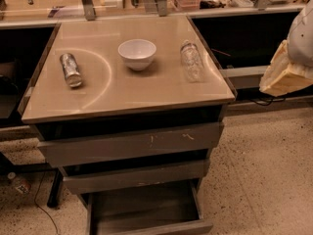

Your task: Close bottom drawer

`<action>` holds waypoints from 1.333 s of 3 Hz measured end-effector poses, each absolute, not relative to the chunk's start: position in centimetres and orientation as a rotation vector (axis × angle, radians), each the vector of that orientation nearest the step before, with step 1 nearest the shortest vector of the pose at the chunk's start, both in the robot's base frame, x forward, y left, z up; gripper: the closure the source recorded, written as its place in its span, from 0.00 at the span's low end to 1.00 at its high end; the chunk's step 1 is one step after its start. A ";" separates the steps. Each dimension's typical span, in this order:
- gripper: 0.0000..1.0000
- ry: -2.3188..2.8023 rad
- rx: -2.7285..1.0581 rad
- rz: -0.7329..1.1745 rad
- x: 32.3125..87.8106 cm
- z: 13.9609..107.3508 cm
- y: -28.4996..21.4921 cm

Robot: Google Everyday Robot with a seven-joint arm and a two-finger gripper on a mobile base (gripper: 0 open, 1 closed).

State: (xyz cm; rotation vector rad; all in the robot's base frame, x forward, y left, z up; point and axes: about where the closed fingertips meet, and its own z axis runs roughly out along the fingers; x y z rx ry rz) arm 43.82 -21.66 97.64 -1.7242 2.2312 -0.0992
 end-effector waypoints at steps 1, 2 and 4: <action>1.00 2.216 -1.749 -0.136 43.9 97.1 -21.4; 1.00 2.287 -1.715 -0.045 40.5 94.0 -20.1; 1.00 2.475 -1.685 0.190 35.6 78.7 -16.6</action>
Offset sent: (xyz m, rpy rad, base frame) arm -0.1259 0.0275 -0.1817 0.0413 0.4302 -0.1019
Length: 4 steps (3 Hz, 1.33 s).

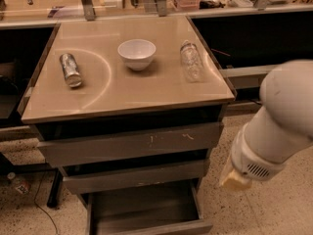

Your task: Close bottom drawer

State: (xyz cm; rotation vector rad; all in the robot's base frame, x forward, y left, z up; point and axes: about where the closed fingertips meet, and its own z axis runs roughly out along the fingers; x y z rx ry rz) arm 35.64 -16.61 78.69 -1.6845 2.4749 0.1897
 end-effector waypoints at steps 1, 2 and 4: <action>1.00 2.534 -1.711 0.230 33.3 75.5 -17.0; 1.00 2.534 -1.712 0.229 33.2 75.6 -17.0; 1.00 2.592 -1.738 0.487 29.2 62.1 -11.8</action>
Offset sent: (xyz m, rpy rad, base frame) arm -0.0211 -0.0023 -0.0321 -0.0139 0.0647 -0.0040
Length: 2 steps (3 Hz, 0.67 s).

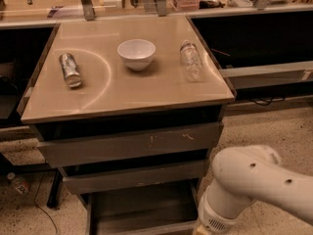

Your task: Close bottom drawer

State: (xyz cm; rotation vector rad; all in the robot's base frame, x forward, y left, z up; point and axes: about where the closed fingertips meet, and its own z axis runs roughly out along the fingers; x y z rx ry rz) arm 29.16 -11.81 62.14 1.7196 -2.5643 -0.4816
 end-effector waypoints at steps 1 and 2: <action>1.00 -2.530 1.609 -0.578 28.1 53.3 -10.3; 1.00 -2.490 1.510 -0.643 27.7 46.6 -9.5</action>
Offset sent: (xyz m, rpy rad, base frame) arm -0.0226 0.0368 -0.2473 0.0301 0.3505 -0.1067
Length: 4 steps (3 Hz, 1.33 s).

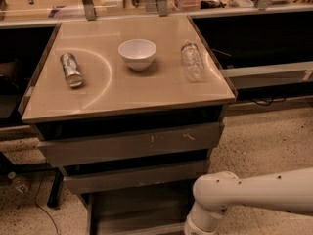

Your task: Close bottom drawer

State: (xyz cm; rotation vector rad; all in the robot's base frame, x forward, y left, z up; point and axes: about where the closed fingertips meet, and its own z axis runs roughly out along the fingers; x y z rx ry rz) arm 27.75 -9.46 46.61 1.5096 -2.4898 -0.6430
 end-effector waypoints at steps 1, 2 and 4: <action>1.00 -2.437 1.467 -0.708 25.9 44.4 -9.0; 1.00 -2.438 1.469 -0.706 25.9 44.5 -9.0; 1.00 -2.521 1.289 -0.766 27.0 34.7 -8.1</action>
Offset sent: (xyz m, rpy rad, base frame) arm -0.0183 0.0050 -0.0225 0.0176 0.0713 0.0006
